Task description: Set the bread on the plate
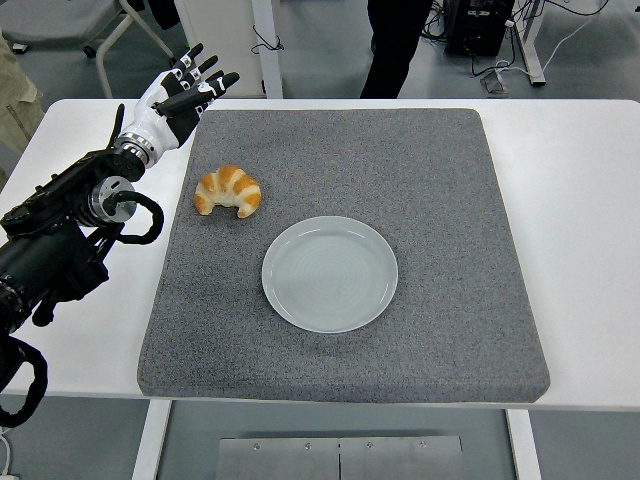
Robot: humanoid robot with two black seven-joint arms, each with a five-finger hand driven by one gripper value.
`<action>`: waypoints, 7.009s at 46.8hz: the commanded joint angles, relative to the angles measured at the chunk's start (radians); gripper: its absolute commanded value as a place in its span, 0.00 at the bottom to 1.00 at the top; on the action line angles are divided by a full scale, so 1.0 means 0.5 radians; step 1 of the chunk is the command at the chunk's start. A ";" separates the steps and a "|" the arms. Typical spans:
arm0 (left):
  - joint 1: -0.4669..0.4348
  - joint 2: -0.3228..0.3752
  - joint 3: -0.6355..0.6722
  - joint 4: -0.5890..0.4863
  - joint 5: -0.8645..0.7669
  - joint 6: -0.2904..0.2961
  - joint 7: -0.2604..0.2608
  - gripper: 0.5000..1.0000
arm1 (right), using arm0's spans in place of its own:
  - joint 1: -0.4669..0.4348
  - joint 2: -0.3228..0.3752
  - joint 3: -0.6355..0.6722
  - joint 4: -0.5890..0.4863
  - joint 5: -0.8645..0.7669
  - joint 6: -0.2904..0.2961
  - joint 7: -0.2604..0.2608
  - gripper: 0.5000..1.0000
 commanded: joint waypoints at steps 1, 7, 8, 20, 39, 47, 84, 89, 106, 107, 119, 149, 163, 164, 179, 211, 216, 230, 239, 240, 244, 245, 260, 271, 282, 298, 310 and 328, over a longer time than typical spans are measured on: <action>-0.003 0.000 -0.004 0.000 0.000 0.000 -0.004 0.95 | 0.000 0.000 0.000 0.000 0.000 0.000 0.000 1.00; -0.006 0.012 0.011 0.000 0.003 -0.006 -0.007 0.95 | 0.000 0.000 0.000 0.000 0.000 0.000 0.000 1.00; -0.009 0.012 0.017 0.000 0.003 -0.012 -0.010 0.95 | 0.000 0.000 0.000 0.000 0.000 0.000 0.000 1.00; -0.016 0.061 0.033 -0.098 0.040 -0.012 -0.022 0.95 | 0.000 0.000 0.000 0.000 0.000 0.000 0.000 1.00; -0.009 0.432 0.327 -0.693 0.046 0.123 -0.022 0.95 | 0.000 0.000 0.000 0.000 0.000 0.000 0.000 1.00; -0.013 0.613 0.422 -0.981 0.220 0.242 -0.019 0.95 | 0.000 0.000 0.000 0.000 0.000 0.000 0.000 1.00; 0.006 1.095 0.763 -1.709 1.558 0.721 0.220 0.95 | 0.000 0.000 0.000 0.000 0.000 0.000 0.000 1.00; 0.006 1.108 0.797 -1.706 1.751 0.721 0.214 0.95 | 0.000 0.000 0.000 0.000 0.000 0.000 0.000 1.00; 0.037 1.009 0.880 -1.433 2.105 0.782 0.159 0.93 | 0.000 0.000 0.000 0.000 0.000 0.003 0.000 1.00; 0.037 1.000 0.889 -1.424 2.105 0.785 0.144 0.93 | 0.000 0.000 0.000 0.000 0.000 0.000 0.000 1.00; 0.037 0.868 0.926 -1.197 2.102 0.792 0.064 0.93 | 0.000 0.000 0.000 0.000 0.000 0.000 0.000 1.00; 0.036 0.568 0.935 -0.835 2.080 0.788 -0.019 0.93 | 0.000 0.000 0.000 0.000 0.000 0.000 0.000 1.00; 0.033 0.479 0.935 -0.678 2.071 0.788 -0.077 0.93 | 0.000 0.000 0.000 0.000 0.000 0.000 0.000 1.00; 0.033 0.466 0.932 -0.669 2.071 0.788 -0.090 0.93 | 0.000 0.000 0.000 0.000 0.000 0.000 0.000 1.00; 0.030 0.362 0.932 -0.485 2.040 0.788 -0.169 0.93 | 0.000 0.000 0.000 0.000 0.000 0.000 0.000 1.00; 0.037 0.307 0.935 -0.423 1.967 0.788 -0.203 0.37 | 0.000 0.000 0.000 0.000 0.000 0.000 0.000 1.00; 0.040 0.307 0.935 -0.423 1.967 0.788 -0.206 0.19 | 0.000 0.000 0.000 0.000 0.000 0.000 0.000 1.00; -0.074 0.340 0.984 -0.457 1.902 0.758 -0.222 0.00 | 0.000 0.000 0.000 0.000 0.000 0.000 0.000 1.00; -0.197 0.439 0.990 -0.512 1.887 0.571 -0.228 0.00 | 0.000 0.000 0.000 0.000 0.000 0.000 0.000 1.00; -0.209 0.460 0.990 -0.531 1.884 0.552 -0.228 0.00 | 0.000 0.000 0.000 0.000 0.000 0.000 0.000 1.00; -0.255 0.524 0.990 -0.583 1.875 0.509 -0.228 0.00 | 0.000 0.000 0.000 0.000 0.000 0.000 0.000 1.00; -0.270 0.534 0.990 -0.592 1.875 0.503 -0.228 0.00 | 0.000 0.000 0.000 0.000 0.000 0.000 0.000 1.00; -0.534 0.626 0.996 -0.607 1.881 0.350 -0.231 0.00 | 0.000 0.000 0.000 0.000 0.000 0.000 0.000 1.00; -0.733 0.650 1.088 -0.610 1.884 0.270 -0.274 0.00 | 0.000 0.000 0.000 0.000 0.000 0.000 0.000 1.00; -0.921 0.678 1.177 -0.660 1.881 0.224 -0.283 0.00 | 0.000 0.000 0.000 0.000 0.000 0.000 0.000 1.00; -1.019 0.709 1.177 -0.847 1.884 0.202 -0.280 0.00 | 0.000 0.000 0.000 0.000 0.000 0.000 0.000 1.00; -1.099 0.678 1.174 -0.942 1.890 0.199 -0.283 0.00 | 0.000 0.000 0.000 0.000 0.000 0.000 0.000 1.00; -1.197 0.666 1.174 -1.230 1.896 0.206 -0.277 0.00 | 0.000 0.000 0.000 0.000 0.000 0.000 0.000 1.00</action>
